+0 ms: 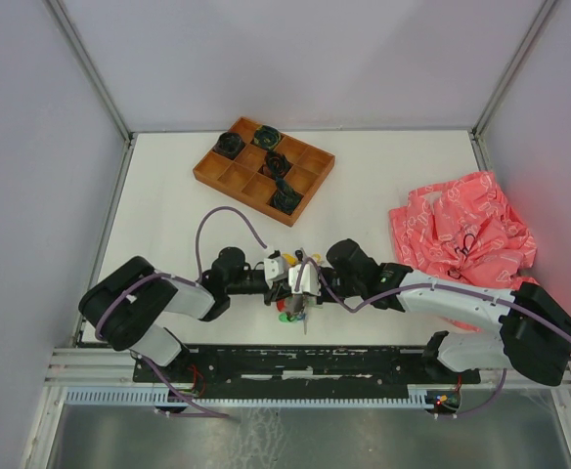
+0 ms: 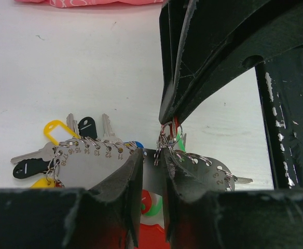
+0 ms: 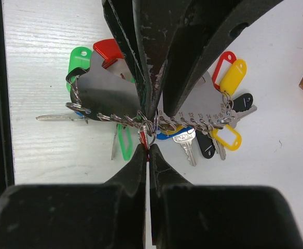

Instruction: Put the keys on the keyring

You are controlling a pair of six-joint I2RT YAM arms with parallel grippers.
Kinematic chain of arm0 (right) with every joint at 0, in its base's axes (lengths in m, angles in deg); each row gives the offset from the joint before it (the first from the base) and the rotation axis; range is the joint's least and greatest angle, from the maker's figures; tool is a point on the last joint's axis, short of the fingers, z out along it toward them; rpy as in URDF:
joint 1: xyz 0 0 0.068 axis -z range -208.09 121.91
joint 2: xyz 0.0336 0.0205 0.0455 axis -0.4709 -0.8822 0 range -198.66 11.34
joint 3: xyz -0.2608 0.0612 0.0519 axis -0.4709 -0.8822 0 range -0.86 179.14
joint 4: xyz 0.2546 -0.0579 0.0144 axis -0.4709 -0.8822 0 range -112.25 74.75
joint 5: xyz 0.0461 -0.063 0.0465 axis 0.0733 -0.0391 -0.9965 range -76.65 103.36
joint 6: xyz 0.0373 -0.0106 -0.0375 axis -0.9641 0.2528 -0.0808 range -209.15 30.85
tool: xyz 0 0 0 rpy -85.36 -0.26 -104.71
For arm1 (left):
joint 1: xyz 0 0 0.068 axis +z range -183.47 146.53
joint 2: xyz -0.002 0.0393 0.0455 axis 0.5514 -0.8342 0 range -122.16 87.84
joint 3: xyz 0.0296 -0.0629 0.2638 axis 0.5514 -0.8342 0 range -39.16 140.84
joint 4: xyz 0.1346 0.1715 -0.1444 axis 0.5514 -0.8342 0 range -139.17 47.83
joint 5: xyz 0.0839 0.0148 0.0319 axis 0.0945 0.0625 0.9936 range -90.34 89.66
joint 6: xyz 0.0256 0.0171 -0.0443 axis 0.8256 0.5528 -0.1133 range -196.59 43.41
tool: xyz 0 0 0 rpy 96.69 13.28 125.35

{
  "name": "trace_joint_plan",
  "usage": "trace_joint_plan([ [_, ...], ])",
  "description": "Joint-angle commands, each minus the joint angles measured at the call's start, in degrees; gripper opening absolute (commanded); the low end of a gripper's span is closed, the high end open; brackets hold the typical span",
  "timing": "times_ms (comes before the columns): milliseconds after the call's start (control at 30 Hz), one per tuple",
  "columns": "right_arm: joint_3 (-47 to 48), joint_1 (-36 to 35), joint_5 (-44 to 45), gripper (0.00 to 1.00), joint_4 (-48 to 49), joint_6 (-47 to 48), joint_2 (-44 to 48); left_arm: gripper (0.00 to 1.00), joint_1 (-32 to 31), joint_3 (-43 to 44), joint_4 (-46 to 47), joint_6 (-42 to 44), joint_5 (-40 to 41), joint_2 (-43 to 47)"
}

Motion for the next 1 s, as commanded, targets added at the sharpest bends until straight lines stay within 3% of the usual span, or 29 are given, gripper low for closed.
trace_joint_plan([
  [0, 2.1, -0.8, -2.4, 0.01, 6.1, 1.4, 1.0, 0.27, -1.7, 2.9, -0.2, 1.3, -3.5, -1.0],
  [200, 2.2, -0.8, -3.1, 0.01, 5.8, 2.3, 1.1, 0.23, -1.7, 4.1, -2.3, 2.5, -5.3, -1.4],
  [367, 2.6, -0.8, -2.3, 0.01, 4.9, 1.7, 1.0, 0.03, -1.7, 4.4, -3.5, 2.9, -5.6, -1.3],
  [633, 2.9, -0.4, 6.8, 0.01, -0.2, -9.6, 1.0, 0.03, -1.7, 0.0, -0.9, 2.4, 0.4, 5.4],
  [967, 4.7, 1.1, 7.1, 0.01, -1.4, -16.3, -4.6, 0.03, -1.7, -3.6, 4.0, 0.1, 2.3, 10.6],
])
